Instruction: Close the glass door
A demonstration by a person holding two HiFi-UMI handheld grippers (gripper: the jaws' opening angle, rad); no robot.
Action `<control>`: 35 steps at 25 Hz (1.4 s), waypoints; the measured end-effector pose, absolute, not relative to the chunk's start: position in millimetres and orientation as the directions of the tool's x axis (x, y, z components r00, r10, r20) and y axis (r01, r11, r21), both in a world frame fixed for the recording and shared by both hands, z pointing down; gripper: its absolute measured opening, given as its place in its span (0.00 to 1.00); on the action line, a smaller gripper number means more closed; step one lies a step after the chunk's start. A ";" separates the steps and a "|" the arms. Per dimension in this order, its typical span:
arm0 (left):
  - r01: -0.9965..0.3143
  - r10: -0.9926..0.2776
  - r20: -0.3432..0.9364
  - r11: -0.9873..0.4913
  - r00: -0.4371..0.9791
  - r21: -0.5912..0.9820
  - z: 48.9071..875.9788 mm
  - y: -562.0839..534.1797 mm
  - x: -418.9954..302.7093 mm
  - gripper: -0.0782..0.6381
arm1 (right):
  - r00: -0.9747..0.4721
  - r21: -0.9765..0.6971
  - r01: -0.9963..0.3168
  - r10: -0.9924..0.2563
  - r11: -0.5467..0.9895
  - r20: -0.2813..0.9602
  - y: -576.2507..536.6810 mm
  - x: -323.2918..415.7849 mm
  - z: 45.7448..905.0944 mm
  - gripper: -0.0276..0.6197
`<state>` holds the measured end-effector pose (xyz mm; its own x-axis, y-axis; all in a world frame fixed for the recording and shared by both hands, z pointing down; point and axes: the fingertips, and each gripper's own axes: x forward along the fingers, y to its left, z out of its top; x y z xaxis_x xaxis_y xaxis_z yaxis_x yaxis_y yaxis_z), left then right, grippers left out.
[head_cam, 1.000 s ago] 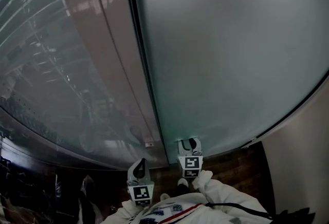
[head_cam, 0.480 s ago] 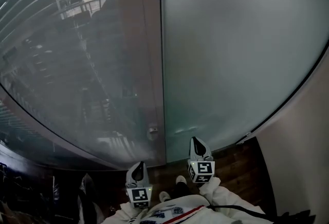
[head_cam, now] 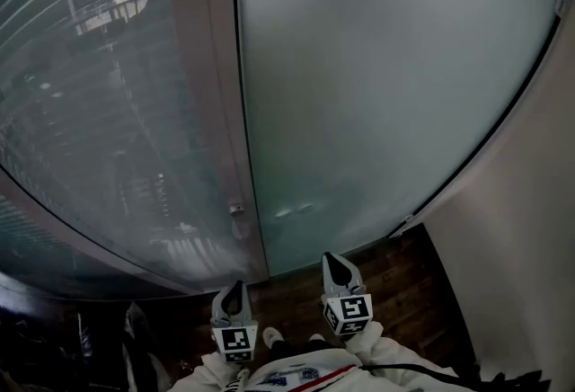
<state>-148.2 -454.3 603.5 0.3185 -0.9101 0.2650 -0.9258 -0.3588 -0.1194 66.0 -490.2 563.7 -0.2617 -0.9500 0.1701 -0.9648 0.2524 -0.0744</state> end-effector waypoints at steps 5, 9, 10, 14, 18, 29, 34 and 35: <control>-0.927 -0.916 0.264 -0.347 0.303 -0.140 599.1 -431.7 -135.7 0.11 | -0.293 -0.097 -0.955 -0.941 0.280 0.172 -464.4 78.2 564.9 0.05; -0.932 -0.923 0.264 -0.327 0.280 -0.158 594.1 -402.5 -120.6 0.11 | -0.331 -0.111 -0.942 -0.929 0.316 0.166 -433.2 94.0 561.8 0.05; -0.932 -0.925 0.265 -0.321 0.271 -0.167 592.8 -392.3 -116.7 0.11 | -0.340 -0.115 -0.939 -0.926 0.325 0.164 -422.6 99.1 561.0 0.05; -0.942 -0.946 0.234 -0.272 0.224 -0.196 576.3 -357.5 -95.7 0.11 | -0.327 -0.138 -0.941 -0.933 0.308 0.147 -381.5 139.2 544.7 0.05; -0.970 -0.973 0.148 -0.196 0.175 -0.146 563.9 -352.1 -76.7 0.11 | -0.251 -0.222 -0.951 -0.958 0.217 0.138 -350.4 188.9 554.2 0.05; -0.966 -0.982 0.135 -0.158 0.133 -0.204 538.8 -248.3 -60.2 0.11 | -0.314 -0.103 -0.946 -0.947 0.306 0.071 -244.1 238.8 534.3 0.05; -0.959 -0.977 0.120 -0.198 0.176 -0.205 523.0 -201.2 -42.1 0.11 | -0.350 -0.174 -0.926 -0.934 0.334 0.070 -199.7 220.5 529.1 0.05; -0.957 -0.976 0.122 -0.205 0.183 -0.204 522.4 -192.1 -40.3 0.11 | -0.355 -0.182 -0.923 -0.932 0.338 0.073 -189.7 216.6 530.0 0.05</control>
<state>-40.3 -192.1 522.4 0.1828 -0.9755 0.1224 -0.9573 -0.2049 -0.2038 216.6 -189.7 530.0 -0.3551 -0.9320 0.0727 -0.9235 0.3377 -0.1823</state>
